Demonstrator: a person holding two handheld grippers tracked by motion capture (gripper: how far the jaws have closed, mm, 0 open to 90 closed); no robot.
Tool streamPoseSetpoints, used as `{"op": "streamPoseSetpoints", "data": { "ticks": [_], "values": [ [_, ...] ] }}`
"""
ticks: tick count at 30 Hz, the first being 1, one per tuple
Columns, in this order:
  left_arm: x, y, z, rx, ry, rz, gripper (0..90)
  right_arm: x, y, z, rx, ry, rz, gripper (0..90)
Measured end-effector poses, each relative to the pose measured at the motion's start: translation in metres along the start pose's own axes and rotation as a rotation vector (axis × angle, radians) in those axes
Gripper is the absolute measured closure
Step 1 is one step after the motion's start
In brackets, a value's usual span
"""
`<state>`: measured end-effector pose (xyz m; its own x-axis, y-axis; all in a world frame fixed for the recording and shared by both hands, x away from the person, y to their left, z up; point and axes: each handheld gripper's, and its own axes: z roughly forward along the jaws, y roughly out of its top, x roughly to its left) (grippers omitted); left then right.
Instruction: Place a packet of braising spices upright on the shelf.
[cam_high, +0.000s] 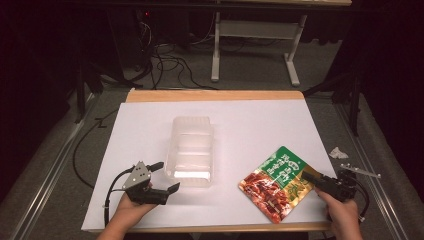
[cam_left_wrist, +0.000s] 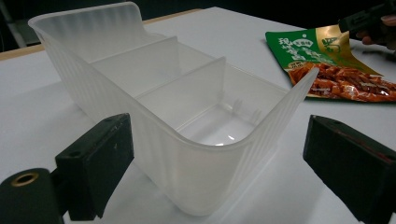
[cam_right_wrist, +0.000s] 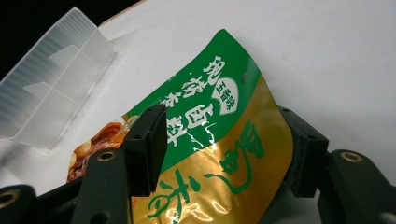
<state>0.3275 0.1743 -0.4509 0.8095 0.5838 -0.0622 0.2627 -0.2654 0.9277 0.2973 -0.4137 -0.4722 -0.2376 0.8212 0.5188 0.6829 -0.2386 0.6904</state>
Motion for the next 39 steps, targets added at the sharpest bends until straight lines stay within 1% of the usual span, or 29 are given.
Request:
{"op": "streamPoseSetpoints", "data": {
  "ticks": [3, 4, 5, 6, 7, 9, 10, 12, 13, 15, 16, 18, 20, 22, 23, 26, 27, 28, 29, 30, 31, 32, 33, 34, 35, 36, 37, 38, 39],
  "values": [
    [-0.001, 0.000, 0.000, 0.007, -0.002, 0.003, 9.1, -0.003, 0.000, 0.002, 0.013, -0.002, 0.026, 41.1],
    [-0.001, -0.001, 0.000, 0.008, -0.002, 0.003, 9.1, -0.003, 0.000, 0.003, 0.019, -0.014, 0.026, 41.3],
    [-0.001, -0.001, 0.000, 0.008, -0.002, 0.003, 9.1, -0.003, 0.000, 0.003, 0.019, -0.014, 0.026, 41.3],
    [-0.001, -0.001, 0.000, 0.009, -0.003, 0.002, 9.1, -0.003, 0.000, 0.006, 0.052, -0.044, 0.027, 41.2],
    [-0.001, -0.001, 0.000, 0.009, -0.003, 0.002, 9.1, -0.003, 0.000, 0.006, 0.052, -0.044, 0.027, 41.2],
    [-0.001, -0.001, 0.001, 0.008, -0.003, 0.002, 9.1, -0.002, 0.001, 0.003, 0.000, 0.047, 0.032, 43.6],
    [-0.001, -0.001, 0.001, 0.008, -0.003, 0.002, 9.1, -0.001, 0.001, 0.002, -0.013, 0.070, 0.026, 43.6],
    [-0.001, -0.001, 0.001, 0.008, -0.002, 0.003, 9.1, -0.001, 0.002, 0.002, -0.012, 0.064, 0.020, 43.6],
    [-0.001, -0.001, 0.001, 0.008, -0.003, 0.003, 9.1, 0.000, 0.000, 0.005, 0.020, 0.033, 0.014, 43.6],
    [-0.001, -0.001, 0.001, 0.008, -0.004, 0.004, 9.1, -0.001, 0.000, 0.006, 0.020, 0.041, 0.015, 43.7],
    [-0.002, -0.001, 0.001, 0.007, -0.006, 0.004, 9.2, -0.001, 0.001, 0.004, 0.006, 0.067, 0.005, 45.1],
    [-0.002, -0.001, 0.001, 0.008, -0.005, 0.004, 9.1, 0.001, 0.001, 0.004, 0.009, 0.070, 0.008, 45.0],
    [-0.001, -0.001, 0.001, 0.011, -0.006, 0.005, 9.1, 0.002, 0.000, 0.006, 0.026, 0.054, -0.005, 44.7],
    [-0.001, -0.001, 0.000, 0.009, -0.007, 0.005, 9.1, 0.003, -0.001, 0.010, 0.062, 0.022, -0.008, 44.5],
    [-0.001, -0.001, 0.000, 0.009, -0.007, 0.005, 9.1, 0.003, -0.001, 0.010, 0.062, 0.022, -0.008, 44.5],
    [-0.002, -0.001, 0.001, 0.011, -0.008, 0.007, 9.1, 0.000, -0.001, 0.012, 0.092, 0.026, 0.024, 45.0],
    [-0.002, -0.001, 0.001, 0.011, -0.008, 0.007, 9.2, 0.000, -0.001, 0.012, 0.092, 0.026, 0.024, 45.0],
    [-0.002, -0.001, 0.000, 0.011, -0.007, 0.007, 9.1, -0.001, -0.001, 0.011, 0.098, 0.036, 0.047, 50.9],
    [-0.002, -0.001, 0.000, 0.011, -0.009, 0.006, 9.1, -0.002, -0.001, 0.011, 0.093, 0.031, 0.043, 53.3],
    [-0.002, -0.001, 0.001, 0.009, -0.009, 0.006, 9.1, -0.001, -0.001, 0.010, 0.087, 0.042, 0.043, 57.4],
    [-0.002, -0.001, 0.001, 0.011, -0.010, 0.007, 9.1, -0.001, -0.001, 0.008, 0.069, 0.072, 0.036, 60.7],
    [-0.002, -0.001, 0.001, 0.011, -0.010, 0.007, 9.1, -0.001, -0.001, 0.008, 0.069, 0.072, 0.036, 60.7],
    [-0.002, -0.001, 0.001, 0.011, -0.011, 0.007, 9.1, 0.001, 0.000, 0.007, 0.044, 0.102, 0.016, 61.2],
    [-0.002, -0.001, 0.001, 0.010, -0.011, 0.006, 9.1, 0.007, 0.002, 0.004, 0.005, 0.129, -0.034, 64.0],
    [-0.002, -0.001, 0.001, 0.010, -0.011, 0.006, 9.1, 0.007, 0.002, 0.004, 0.005, 0.129, -0.034, 64.0],
    [-0.002, -0.001, 0.001, 0.012, -0.012, 0.007, 9.2, 0.009, 0.003, 0.005, 0.024, 0.105, -0.043, 63.5],
    [-0.002, -0.001, 0.001, 0.012, -0.012, 0.007, 9.2, 0.009, 0.003, 0.005, 0.024, 0.105, -0.043, 63.5],
    [-0.002, -0.001, 0.001, 0.015, -0.013, 0.009, 9.2, 0.008, 0.000, 0.011, 0.087, 0.063, -0.026, 62.0],
    [-0.002, -0.001, 0.001, 0.015, -0.013, 0.009, 9.3, 0.008, 0.000, 0.011, 0.087, 0.063, -0.026, 62.0]
  ]
}}
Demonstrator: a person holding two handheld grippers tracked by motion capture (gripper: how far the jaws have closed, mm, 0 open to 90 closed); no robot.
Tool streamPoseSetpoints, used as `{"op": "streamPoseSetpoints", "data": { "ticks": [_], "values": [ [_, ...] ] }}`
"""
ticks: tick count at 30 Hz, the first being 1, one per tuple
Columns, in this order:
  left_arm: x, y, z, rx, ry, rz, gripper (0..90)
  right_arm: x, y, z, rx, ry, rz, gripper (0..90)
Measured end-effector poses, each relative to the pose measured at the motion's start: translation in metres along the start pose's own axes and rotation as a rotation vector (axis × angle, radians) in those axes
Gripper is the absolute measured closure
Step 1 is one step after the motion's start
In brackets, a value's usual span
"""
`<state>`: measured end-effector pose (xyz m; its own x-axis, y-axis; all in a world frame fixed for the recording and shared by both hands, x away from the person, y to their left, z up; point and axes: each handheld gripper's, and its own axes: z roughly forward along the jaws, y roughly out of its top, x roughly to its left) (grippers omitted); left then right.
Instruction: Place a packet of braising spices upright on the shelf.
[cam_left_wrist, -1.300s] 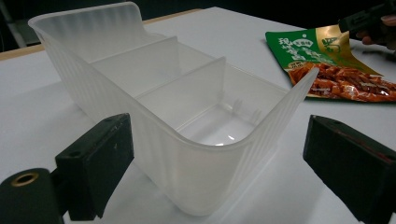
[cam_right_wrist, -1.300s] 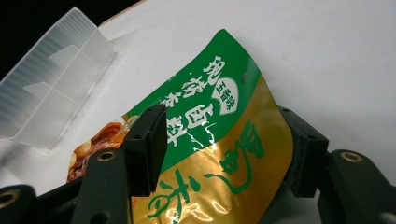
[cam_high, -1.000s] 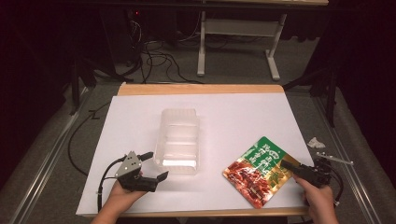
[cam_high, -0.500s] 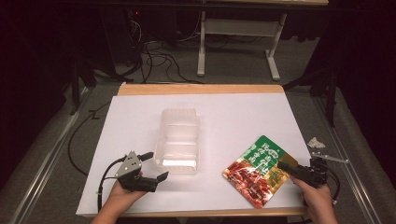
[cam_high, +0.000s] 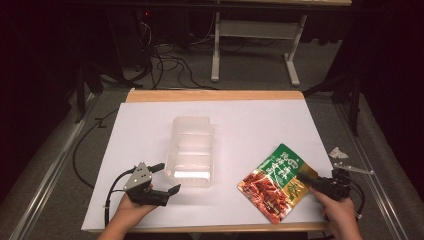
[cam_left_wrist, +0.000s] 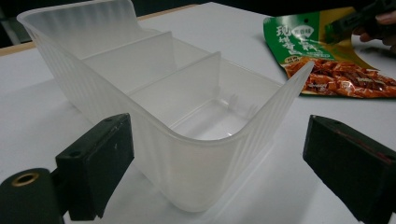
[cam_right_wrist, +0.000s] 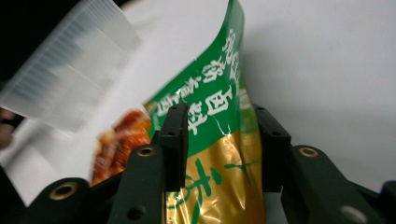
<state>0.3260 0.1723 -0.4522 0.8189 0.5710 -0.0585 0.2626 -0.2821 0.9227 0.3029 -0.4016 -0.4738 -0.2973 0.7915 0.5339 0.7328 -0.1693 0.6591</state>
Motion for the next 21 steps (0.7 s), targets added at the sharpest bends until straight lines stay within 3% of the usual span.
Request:
{"op": "streamPoseSetpoints", "data": {
  "ticks": [1, 4, 6, 7, 11, 15, 18, 21],
  "values": [
    [0.000, 0.000, 0.000, 0.002, -0.002, 0.001, 9.3, -0.003, -0.002, 0.004, 0.032, -0.004, 0.015, 62.1],
    [0.000, 0.000, 0.000, 0.003, -0.002, 0.002, 9.3, -0.004, -0.001, 0.003, 0.039, -0.002, 0.032, 65.5],
    [0.000, 0.000, 0.000, 0.000, 0.000, 0.001, 9.3, -0.002, -0.002, 0.002, 0.029, -0.041, 0.003, 80.1],
    [0.000, 0.000, 0.000, 0.000, 0.000, 0.001, 9.4, 0.002, 0.001, -0.003, -0.004, -0.059, -0.022, 90.0],
    [0.000, 0.000, 0.000, 0.001, -0.002, 0.003, 9.4, 0.012, 0.006, -0.011, -0.064, -0.035, -0.075, 90.0],
    [0.000, 0.000, -0.001, -0.001, 0.000, 0.002, 9.4, 0.038, 0.012, -0.020, -0.156, 0.000, -0.180, 90.0],
    [0.000, 0.000, -0.001, -0.003, 0.001, 0.002, 9.5, 0.049, 0.015, -0.024, -0.195, 0.029, -0.202, 90.0],
    [0.000, 0.000, -0.001, -0.005, 0.004, 0.002, 9.5, 0.072, 0.019, -0.034, -0.255, 0.063, -0.262, 90.0]
  ]
}}
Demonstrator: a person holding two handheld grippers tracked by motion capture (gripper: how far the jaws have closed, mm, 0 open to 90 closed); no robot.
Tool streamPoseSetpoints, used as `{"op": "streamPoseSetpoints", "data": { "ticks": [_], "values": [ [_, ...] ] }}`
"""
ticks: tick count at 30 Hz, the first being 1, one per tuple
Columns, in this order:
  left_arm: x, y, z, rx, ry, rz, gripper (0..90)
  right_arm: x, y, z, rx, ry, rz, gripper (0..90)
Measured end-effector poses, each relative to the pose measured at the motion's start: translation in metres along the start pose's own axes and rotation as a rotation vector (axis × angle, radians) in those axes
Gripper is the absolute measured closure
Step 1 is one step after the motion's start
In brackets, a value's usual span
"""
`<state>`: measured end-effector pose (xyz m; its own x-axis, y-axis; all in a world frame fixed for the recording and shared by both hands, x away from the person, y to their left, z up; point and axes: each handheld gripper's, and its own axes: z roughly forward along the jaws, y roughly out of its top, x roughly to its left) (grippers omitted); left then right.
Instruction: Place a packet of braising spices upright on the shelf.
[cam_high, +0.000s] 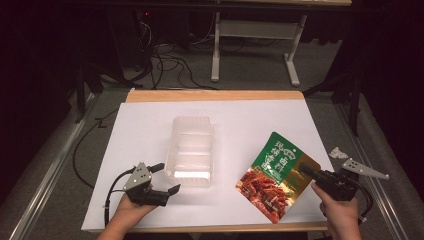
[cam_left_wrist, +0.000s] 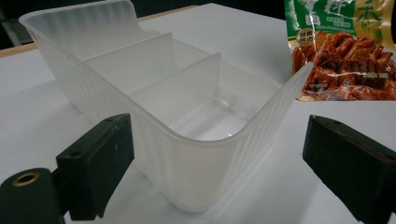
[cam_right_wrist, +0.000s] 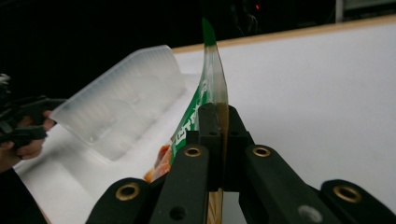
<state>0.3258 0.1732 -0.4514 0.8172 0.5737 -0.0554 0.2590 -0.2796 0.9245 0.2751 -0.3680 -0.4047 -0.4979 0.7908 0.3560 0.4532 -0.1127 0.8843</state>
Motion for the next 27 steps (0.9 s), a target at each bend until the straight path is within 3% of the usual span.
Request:
{"op": "streamPoseSetpoints", "data": {
  "ticks": [1, 5, 8, 9, 13, 15, 16, 17, 18, 19, 22, 27],
  "values": [
    [0.000, 0.000, 0.000, 0.000, 0.000, 0.000, 9.5, 0.000, 0.000, 0.000, 0.000, 0.000, 0.000, 90.0],
    [0.000, 0.000, 0.000, 0.000, 0.001, -0.002, 9.5, 0.023, 0.012, -0.002, -0.028, 0.034, -0.057, 90.0],
    [-0.001, 0.000, 0.000, -0.001, 0.001, -0.001, 9.5, 0.042, 0.021, -0.003, -0.077, 0.042, -0.109, 90.0],
    [-0.001, 0.000, 0.000, -0.002, 0.001, -0.001, 9.5, 0.042, 0.021, -0.003, -0.077, 0.042, -0.109, 90.0],
    [0.000, 0.000, -0.001, 0.002, 0.001, 0.000, 9.5, 0.052, 0.026, -0.005, -0.133, 0.023, -0.152, 90.0],
    [0.000, 0.000, -0.001, 0.004, 0.002, 0.001, 9.5, 0.057, 0.029, -0.008, -0.158, -0.013, -0.194, 90.0],
    [0.000, -0.001, 0.000, 0.004, 0.001, 0.000, 9.5, 0.061, 0.031, -0.009, -0.187, -0.057, -0.224, 90.0],
    [0.000, -0.001, 0.000, 0.004, 0.001, 0.001, 9.5, 0.061, 0.031, -0.009, -0.187, -0.057, -0.224, 90.0],
    [-0.001, -0.001, 0.000, 0.006, 0.002, 0.002, 9.5, 0.062, 0.032, -0.010, -0.223, -0.106, -0.251, 90.0],
    [-0.001, -0.001, 0.000, 0.006, 0.002, 0.002, 9.5, 0.062, 0.032, -0.010, -0.223, -0.106, -0.251, 90.0],
    [-0.001, -0.001, 0.000, 0.010, 0.000, 0.003, 9.5, 0.053, 0.029, -0.008, -0.242, -0.184, -0.267, 90.0],
    [-0.001, -0.001, 0.000, 0.010, 0.002, 0.002, 9.5, 0.043, 0.022, -0.004, -0.227, -0.189, -0.237, 90.0]
  ]
}}
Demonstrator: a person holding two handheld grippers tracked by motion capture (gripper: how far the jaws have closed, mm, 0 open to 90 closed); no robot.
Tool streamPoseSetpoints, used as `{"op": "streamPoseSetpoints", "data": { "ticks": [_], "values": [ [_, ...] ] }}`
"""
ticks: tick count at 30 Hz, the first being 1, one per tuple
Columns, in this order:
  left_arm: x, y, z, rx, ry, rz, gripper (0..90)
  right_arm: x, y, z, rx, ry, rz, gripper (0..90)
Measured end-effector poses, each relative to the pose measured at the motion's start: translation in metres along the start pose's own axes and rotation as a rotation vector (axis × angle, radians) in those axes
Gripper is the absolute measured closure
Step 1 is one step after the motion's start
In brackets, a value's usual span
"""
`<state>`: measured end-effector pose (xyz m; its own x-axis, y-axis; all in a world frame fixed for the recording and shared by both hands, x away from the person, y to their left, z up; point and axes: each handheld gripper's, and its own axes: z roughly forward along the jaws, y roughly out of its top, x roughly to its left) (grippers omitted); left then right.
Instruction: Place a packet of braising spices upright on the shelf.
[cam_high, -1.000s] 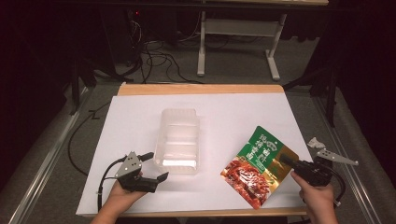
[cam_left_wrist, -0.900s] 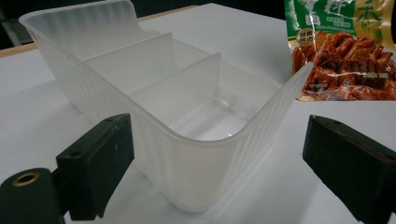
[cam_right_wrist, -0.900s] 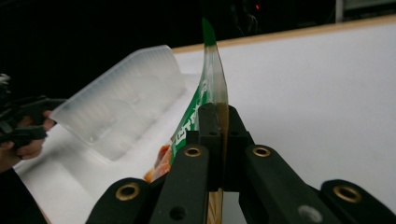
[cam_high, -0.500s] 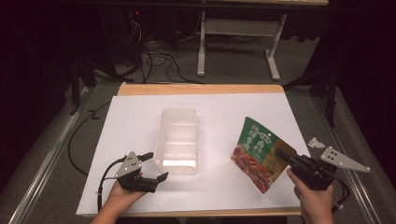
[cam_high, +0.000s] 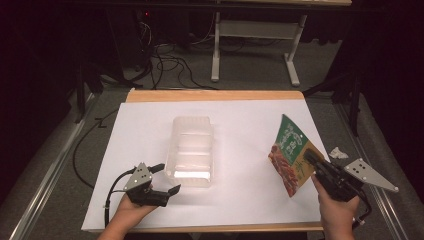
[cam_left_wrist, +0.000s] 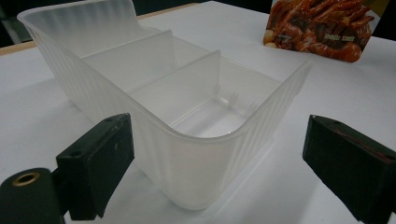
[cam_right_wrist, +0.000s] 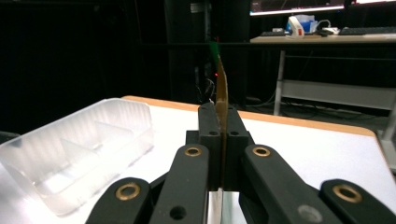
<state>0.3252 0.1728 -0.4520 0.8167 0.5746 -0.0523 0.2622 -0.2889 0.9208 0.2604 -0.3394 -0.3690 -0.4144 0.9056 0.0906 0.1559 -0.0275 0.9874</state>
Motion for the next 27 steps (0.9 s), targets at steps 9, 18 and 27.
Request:
{"op": "streamPoseSetpoints", "data": {
  "ticks": [9, 18, 27],
  "values": [
    [0.000, 0.000, 0.000, 0.000, -0.004, 0.001, 9.5, -0.002, -0.003, -0.003, -0.009, -0.006, 0.005, 90.0],
    [0.000, 0.000, -0.001, -0.006, -0.004, 0.001, 9.5, 0.001, -0.009, 0.003, 0.028, 0.018, -0.008, 66.0],
    [0.000, 0.000, -0.002, -0.006, -0.003, 0.005, 9.4, -0.002, -0.024, 0.013, 0.110, 0.015, 0.008, 56.6]
  ]
}}
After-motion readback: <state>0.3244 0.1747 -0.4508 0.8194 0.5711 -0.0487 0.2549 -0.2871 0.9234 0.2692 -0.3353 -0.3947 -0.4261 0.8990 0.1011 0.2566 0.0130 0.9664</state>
